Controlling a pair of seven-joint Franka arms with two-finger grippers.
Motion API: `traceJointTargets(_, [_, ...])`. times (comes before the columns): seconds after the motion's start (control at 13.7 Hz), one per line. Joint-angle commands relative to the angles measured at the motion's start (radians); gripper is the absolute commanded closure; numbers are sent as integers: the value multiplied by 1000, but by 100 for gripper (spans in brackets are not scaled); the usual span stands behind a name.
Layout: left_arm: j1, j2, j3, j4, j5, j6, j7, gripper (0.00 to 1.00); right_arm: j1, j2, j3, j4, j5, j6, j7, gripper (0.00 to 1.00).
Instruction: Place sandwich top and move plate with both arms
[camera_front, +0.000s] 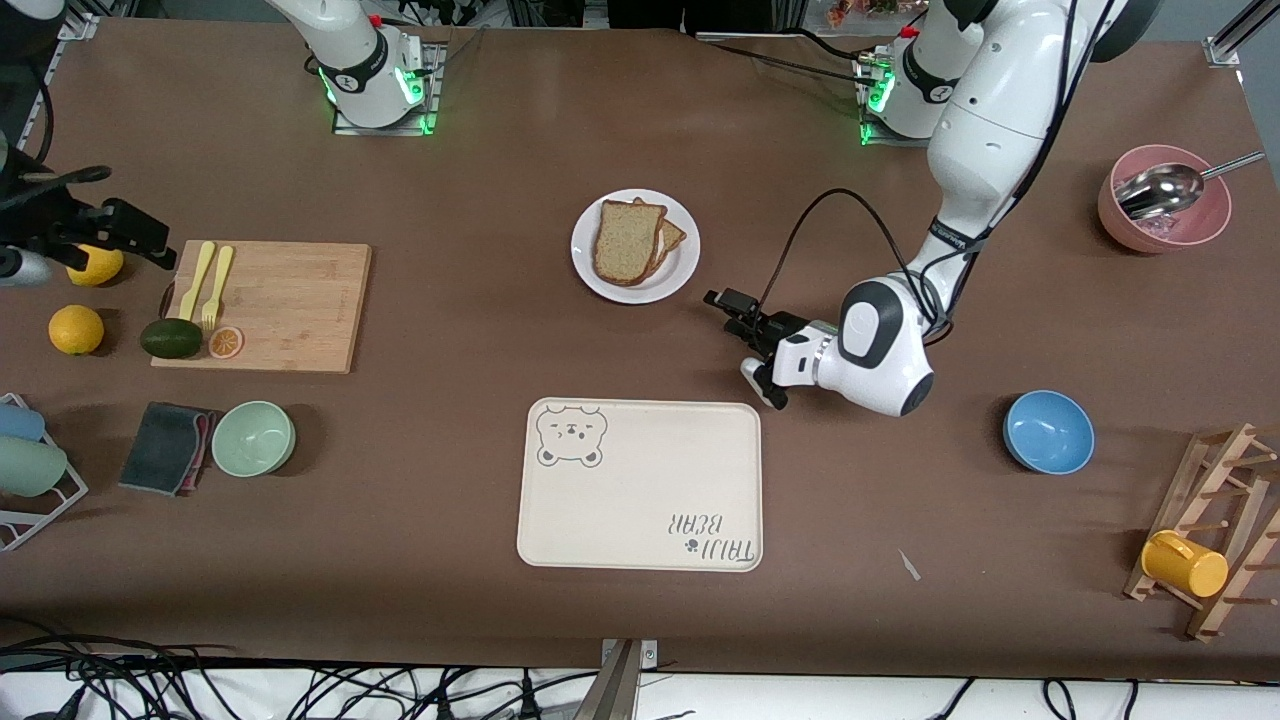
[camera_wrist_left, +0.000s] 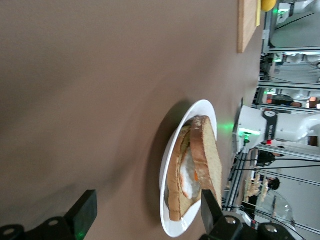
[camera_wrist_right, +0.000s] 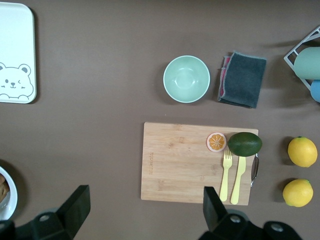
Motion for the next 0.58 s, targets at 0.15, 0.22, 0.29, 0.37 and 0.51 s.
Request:
traceJointTargets(0.15, [-46,-25,8,-55,-60,59,-3,8,-32,-60,25,-66,-13,36,1,0])
traceJointTargets(0.22, [-48,-27,6,-60,-66,59,-3,8,-38,-58,25,-64,-12,36,1,0])
traceJointTargets(0.29, [-54,-28,5,-66,-69,57,-3,8,-38,-58,25,-64,-10,36,3,0])
traceJointTargets(0.37, [-52,-28,-1,-67,-70,54,-3,10,-38,-57,25,-64,-10,36,1,0])
traceJointTargets(0.51, [-52,-28,-14,-84,-70,54,6,22,-36,-49,24,-60,-7,36,1,0])
